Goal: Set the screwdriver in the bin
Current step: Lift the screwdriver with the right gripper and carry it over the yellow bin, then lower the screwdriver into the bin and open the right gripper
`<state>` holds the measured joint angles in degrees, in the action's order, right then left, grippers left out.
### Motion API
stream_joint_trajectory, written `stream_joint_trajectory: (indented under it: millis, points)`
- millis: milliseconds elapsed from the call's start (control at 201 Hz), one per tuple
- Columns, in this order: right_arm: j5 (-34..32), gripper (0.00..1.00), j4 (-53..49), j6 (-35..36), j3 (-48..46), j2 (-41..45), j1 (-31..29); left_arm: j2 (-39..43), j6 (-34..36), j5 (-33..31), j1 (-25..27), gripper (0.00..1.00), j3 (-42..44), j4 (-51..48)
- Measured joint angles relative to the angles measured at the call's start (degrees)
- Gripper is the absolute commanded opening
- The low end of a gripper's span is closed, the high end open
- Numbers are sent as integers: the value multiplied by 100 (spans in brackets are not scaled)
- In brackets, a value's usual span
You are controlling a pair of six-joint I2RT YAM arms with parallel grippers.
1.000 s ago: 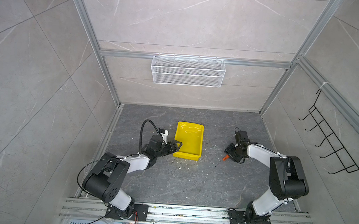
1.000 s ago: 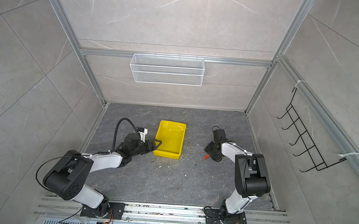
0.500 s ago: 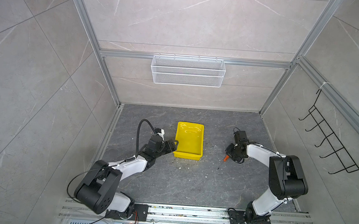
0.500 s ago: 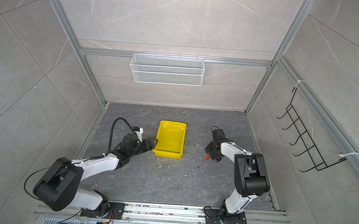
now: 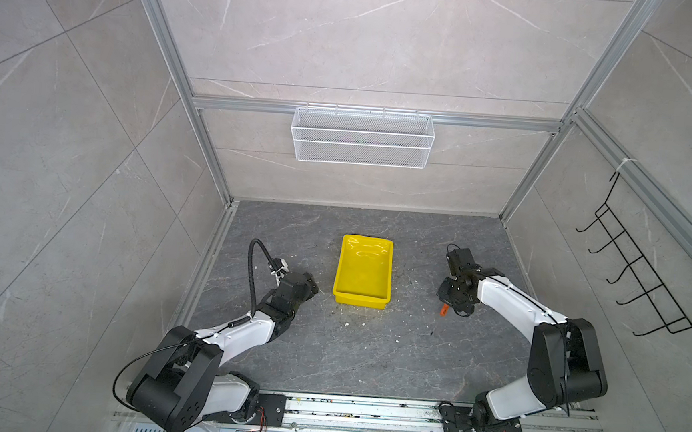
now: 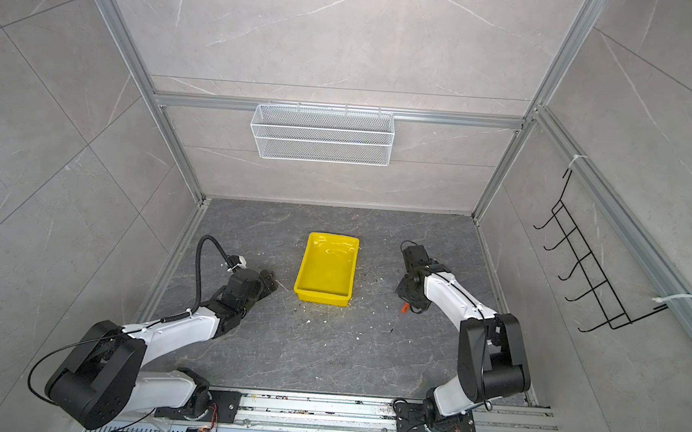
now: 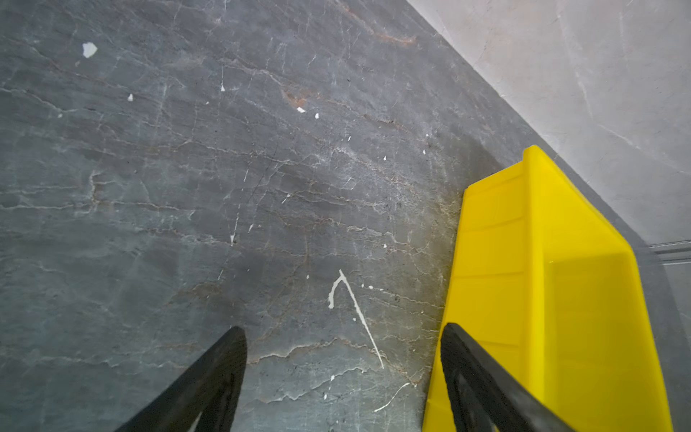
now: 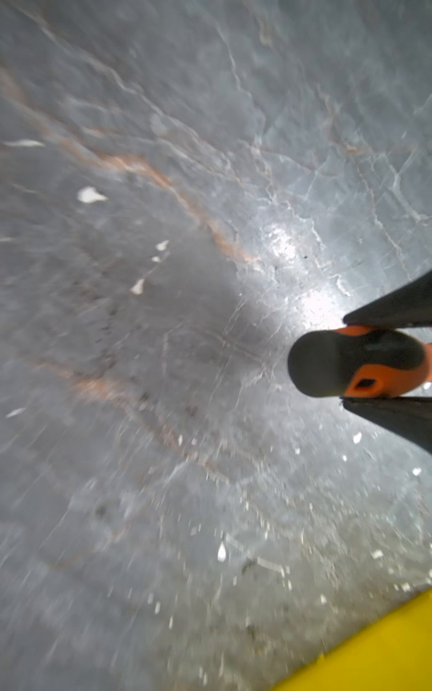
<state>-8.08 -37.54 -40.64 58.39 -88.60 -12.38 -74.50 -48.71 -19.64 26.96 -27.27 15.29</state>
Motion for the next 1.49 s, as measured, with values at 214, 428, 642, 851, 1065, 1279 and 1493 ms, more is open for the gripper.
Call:
stream_joint_trajectory:
  millis: [214,428,642,851,1065,1279,1493]
  points:
    - [-234,16,-411,85,1086,-63,-339,-76,2,26,0,84,-90,-22]
    - [-461,16,-691,129,2732,-787,-1064,-76,7,20,0,84,-92,-33]
    - [-549,16,-833,146,3971,-1615,-1781,85,7,-157,-2,84,-92,-44]
    - [-354,17,-723,146,4422,-2247,-2155,129,-35,-389,-33,85,-92,-162]
    - [-107,17,-776,140,5117,-3309,-2267,129,-63,-433,-37,85,-92,-308]
    - [103,20,-1233,35,6262,-4474,-2299,107,-74,-428,-76,85,-92,-330]
    - [111,33,-2225,-48,8083,-5565,-2406,59,-74,-415,-98,85,-98,-328]
